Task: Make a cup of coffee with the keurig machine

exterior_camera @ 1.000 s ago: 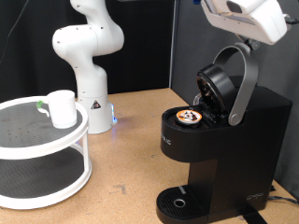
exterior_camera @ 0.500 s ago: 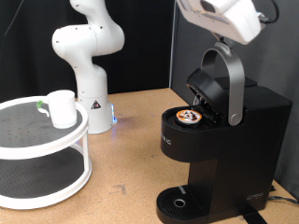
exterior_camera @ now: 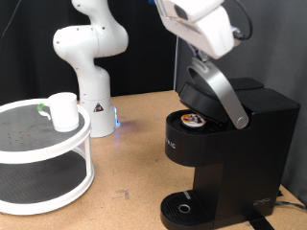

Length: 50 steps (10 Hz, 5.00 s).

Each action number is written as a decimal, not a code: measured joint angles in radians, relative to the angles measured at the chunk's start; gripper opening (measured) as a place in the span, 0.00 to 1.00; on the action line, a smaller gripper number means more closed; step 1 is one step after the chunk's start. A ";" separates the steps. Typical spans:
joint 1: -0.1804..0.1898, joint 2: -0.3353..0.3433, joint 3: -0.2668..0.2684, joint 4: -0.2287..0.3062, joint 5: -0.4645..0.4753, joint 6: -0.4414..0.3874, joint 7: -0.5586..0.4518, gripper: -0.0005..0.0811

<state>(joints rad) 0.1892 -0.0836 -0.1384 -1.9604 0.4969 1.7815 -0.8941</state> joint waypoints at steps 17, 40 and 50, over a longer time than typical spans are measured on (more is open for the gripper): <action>-0.032 0.082 -0.028 -0.155 -0.175 0.201 0.005 0.01; -0.050 -0.066 -0.087 -0.298 0.170 0.311 -0.258 0.01; -0.116 -0.199 -0.181 -0.421 0.204 0.131 -0.192 0.01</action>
<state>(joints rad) 0.0734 -0.2828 -0.3198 -2.3815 0.7012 1.9124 -1.0857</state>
